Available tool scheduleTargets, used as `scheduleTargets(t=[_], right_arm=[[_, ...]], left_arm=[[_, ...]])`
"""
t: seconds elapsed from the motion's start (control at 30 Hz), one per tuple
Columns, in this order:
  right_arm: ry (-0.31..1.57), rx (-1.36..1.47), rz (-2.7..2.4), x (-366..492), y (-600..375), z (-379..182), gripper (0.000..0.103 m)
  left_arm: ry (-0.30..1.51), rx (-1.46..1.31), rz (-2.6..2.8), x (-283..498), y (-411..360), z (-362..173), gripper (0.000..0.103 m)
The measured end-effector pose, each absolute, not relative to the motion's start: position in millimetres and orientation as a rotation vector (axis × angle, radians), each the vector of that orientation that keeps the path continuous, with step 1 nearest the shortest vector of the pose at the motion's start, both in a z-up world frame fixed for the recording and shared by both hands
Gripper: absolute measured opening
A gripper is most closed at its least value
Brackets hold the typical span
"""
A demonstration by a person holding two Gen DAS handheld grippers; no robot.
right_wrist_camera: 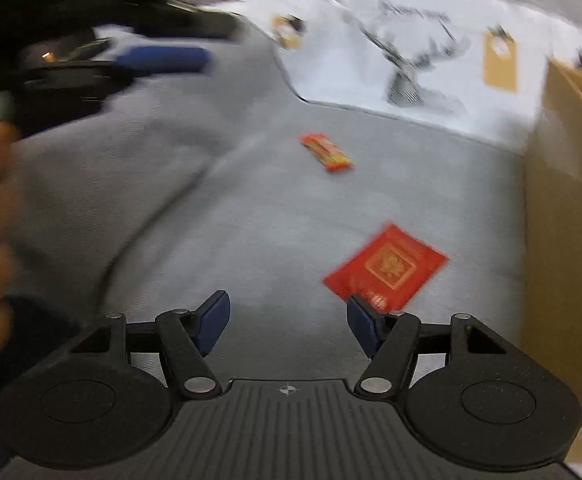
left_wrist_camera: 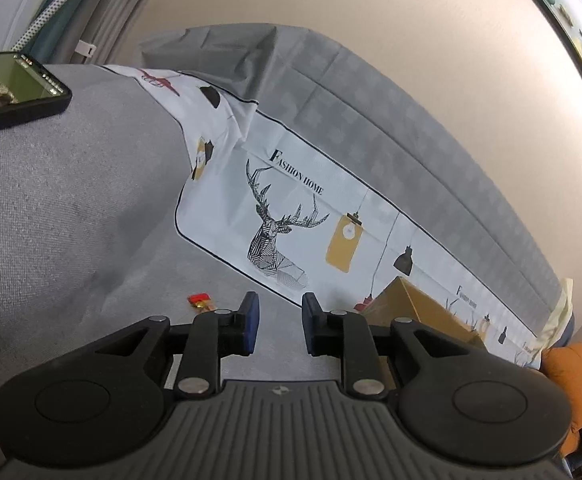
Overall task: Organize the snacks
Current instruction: 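Grasp the red packet with the right gripper while the left grasps the orange-wrapped candy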
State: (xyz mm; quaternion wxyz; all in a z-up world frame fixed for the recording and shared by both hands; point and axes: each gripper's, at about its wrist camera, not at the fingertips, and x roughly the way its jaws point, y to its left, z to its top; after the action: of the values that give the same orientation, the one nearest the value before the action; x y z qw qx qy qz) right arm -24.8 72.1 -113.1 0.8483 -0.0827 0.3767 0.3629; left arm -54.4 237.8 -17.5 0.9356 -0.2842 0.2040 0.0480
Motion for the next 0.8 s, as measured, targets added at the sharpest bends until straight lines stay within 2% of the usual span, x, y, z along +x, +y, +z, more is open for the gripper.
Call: scheduleTargets(t=[0.13, 0.17, 0.2, 0.27, 0.53, 0.57, 0.63, 0.67, 0.7, 0.8], right_arm=[[0.750, -0.173, 0.768, -31.2, 68.6, -101.6, 0.068], [0.719, -0.177, 0.727, -30.2, 66.4, -100.3, 0.072], [0.690, -0.180, 0.673, -29.2, 65.4, -99.7, 0.081], [0.674, -0.163, 0.564, -18.8, 63.4, -104.2, 0.086], [0.839, -0.077, 0.350, 36.7, 73.1, -147.3, 0.087], [0.823, -0.079, 0.352, 36.1, 74.7, -149.3, 0.083], [0.800, -0.113, 0.381, 31.0, 82.9, -147.6, 0.061], [0.785, -0.130, 0.406, 28.4, 86.8, -145.8, 0.045], [0.767, -0.158, 0.428, 25.6, 89.8, -144.2, 0.038], [0.727, -0.199, 0.458, 18.9, 92.8, -138.2, 0.028]], left_arm=[[0.422, -0.585, 0.102, -54.0, 238.7, -20.6, 0.024], [0.423, -0.581, 0.102, -53.5, 238.1, -20.9, 0.024], [0.424, -0.581, 0.102, -53.6, 238.2, -21.4, 0.024], [0.427, -0.585, 0.103, -54.0, 239.4, -22.1, 0.024], [0.432, -0.571, 0.104, -56.2, 237.4, -21.3, 0.024], [0.432, -0.570, 0.104, -55.8, 237.0, -21.3, 0.024], [0.426, -0.580, 0.104, -53.9, 238.1, -18.9, 0.024], [0.423, -0.583, 0.105, -53.7, 238.7, -17.6, 0.024], [0.424, -0.588, 0.105, -53.8, 239.2, -17.0, 0.024], [0.413, -0.603, 0.103, -57.8, 240.6, -14.3, 0.024]])
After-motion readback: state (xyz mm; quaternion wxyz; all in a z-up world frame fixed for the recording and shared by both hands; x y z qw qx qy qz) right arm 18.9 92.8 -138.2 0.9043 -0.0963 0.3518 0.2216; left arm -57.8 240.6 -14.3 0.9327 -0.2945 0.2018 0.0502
